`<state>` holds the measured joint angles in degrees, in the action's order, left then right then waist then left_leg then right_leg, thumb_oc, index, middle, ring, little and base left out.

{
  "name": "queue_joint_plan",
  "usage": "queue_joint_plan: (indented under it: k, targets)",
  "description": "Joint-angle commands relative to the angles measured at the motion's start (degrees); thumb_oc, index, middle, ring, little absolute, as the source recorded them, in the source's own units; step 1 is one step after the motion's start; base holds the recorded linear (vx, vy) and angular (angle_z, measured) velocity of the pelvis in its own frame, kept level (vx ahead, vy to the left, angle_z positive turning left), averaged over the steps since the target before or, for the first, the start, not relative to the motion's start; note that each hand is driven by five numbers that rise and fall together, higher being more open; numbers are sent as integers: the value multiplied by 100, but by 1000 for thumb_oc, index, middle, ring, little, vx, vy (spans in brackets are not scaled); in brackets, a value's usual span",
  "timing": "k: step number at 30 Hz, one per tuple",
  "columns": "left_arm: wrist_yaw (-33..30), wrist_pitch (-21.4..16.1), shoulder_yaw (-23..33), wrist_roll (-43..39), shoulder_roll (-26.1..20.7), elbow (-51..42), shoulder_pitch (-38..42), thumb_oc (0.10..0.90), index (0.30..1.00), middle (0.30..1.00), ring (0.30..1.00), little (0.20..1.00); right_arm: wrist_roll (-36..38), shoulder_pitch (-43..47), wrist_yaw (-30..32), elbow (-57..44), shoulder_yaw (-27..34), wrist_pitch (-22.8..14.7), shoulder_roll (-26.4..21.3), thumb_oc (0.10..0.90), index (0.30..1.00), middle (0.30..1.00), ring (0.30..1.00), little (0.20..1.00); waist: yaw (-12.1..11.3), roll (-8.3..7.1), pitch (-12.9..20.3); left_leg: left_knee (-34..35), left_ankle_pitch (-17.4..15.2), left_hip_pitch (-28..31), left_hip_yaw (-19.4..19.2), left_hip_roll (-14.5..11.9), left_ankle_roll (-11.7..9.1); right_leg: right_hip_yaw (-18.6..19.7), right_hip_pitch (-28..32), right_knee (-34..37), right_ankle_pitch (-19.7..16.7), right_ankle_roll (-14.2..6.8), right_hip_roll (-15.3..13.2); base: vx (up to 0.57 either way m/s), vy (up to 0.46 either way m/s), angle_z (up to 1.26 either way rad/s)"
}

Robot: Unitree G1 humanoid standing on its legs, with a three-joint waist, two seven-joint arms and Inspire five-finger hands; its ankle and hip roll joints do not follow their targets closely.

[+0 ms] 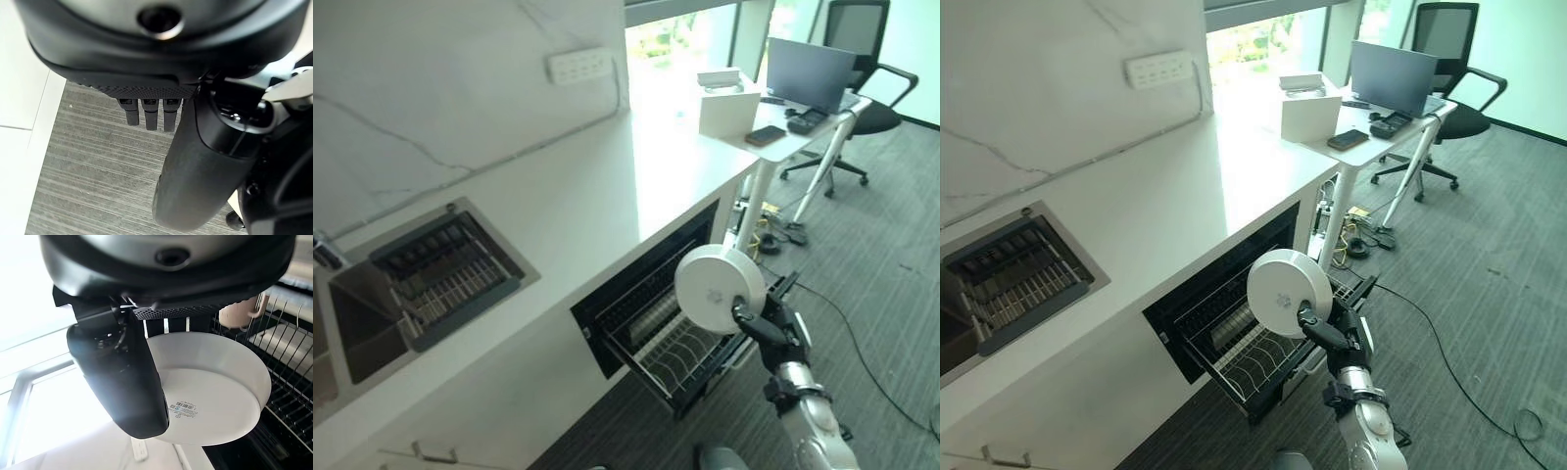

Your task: Place the dishes in the dishwasher.

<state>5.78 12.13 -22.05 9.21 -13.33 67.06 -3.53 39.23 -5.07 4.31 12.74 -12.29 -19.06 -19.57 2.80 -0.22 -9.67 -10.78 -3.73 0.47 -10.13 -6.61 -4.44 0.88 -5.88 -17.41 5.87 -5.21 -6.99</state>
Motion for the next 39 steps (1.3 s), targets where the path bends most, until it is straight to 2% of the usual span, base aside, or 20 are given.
queue_joint_plan:
  k: [1,5,8,11,15,19,24,28,31,32,35,39]
  targets:
    - [175,-33,30,-211,272,-158,328,800,900,900,900,900,-531,1055,156,-704,268,-654,-191,400,300,300,300,300,-36,-50,-226,-641,-1181,43,511,170,151,-254,169,22,569,-169,-63,22,-2,21]
    - [129,13,68,-222,268,-192,312,800,900,900,900,900,-932,1186,153,-486,67,-555,-244,400,300,300,300,300,-160,-56,-238,-641,-1191,21,551,196,166,-347,177,22,571,-181,-118,22,-6,13]
    - [179,70,93,-134,219,-237,342,800,900,900,900,900,-1128,1315,219,-306,-121,-344,-315,400,300,300,300,300,-257,-61,-263,-641,-1183,-17,601,222,174,-417,165,22,554,-193,-160,9,-10,21]
    - [290,206,42,-106,117,-419,360,800,900,900,900,900,-1678,1433,659,86,-264,-166,-432,400,300,300,300,300,-318,-42,-298,-641,-1186,-31,698,269,176,-436,164,22,545,-219,-194,23,13,20]
    - [297,217,-66,-57,100,-399,412,800,900,900,900,900,-2351,1839,1286,902,-382,294,-503,400,300,300,300,300,-457,-28,-332,-641,-1182,-57,741,308,197,-502,150,22,507,-236,-252,12,9,22]
    - [312,224,-146,-70,-5,-398,468,800,900,900,900,900,-3190,2207,1844,1500,-403,692,-810,400,300,300,300,300,-571,-22,-406,-641,-1160,-83,759,343,212,-565,129,22,438,-248,-308,-4,1,18]
    - [445,221,-194,-50,-134,-448,508,800,900,900,900,900,-3445,2686,2128,1883,-432,966,-1073,400,300,300,300,300,-698,-16,-468,-641,-1125,-95,828,406,220,-615,126,22,379,-256,-341,27,1,8]
    - [481,215,-281,-126,-208,-451,574,800,900,900,900,900,-3531,3077,2434,2216,-444,1109,-1193,400,300,300,300,300,-764,2,-541,-641,-1086,-141,878,447,232,-644,85,22,335,-251,-358,11,3,12]
    - [490,219,-347,-200,-241,-449,649,800,900,900,900,900,-3718,3382,2798,2443,-448,1202,-1252,400,300,300,300,300,-808,21,-613,-641,-1047,-198,917,474,248,-667,36,22,297,-238,-365,-15,-3,9]
    - [493,194,-373,-244,-256,-417,695,800,900,900,900,900,-3888,3551,3123,2599,-471,1212,-1289,400,300,300,300,300,-839,35,-661,-641,-1027,-243,941,482,254,-682,-3,22,279,-237,-371,-34,-11,7]
    - [497,199,-380,-290,-253,-404,676,800,900,900,900,900,-4113,3619,3423,2707,-475,1261,-1318,400,300,300,300,300,-859,55,-685,-641,-1017,-258,963,510,265,-693,-9,22,271,-235,-359,20,6,20]
    - [455,131,-419,-478,-235,-450,634,800,900,900,900,900,-4381,3808,3839,2900,-556,1265,-1464,400,300,300,300,300,-861,152,-824,-641,-945,-359,986,554,261,-723,-104,22,227,-220,-388,11,56,6]
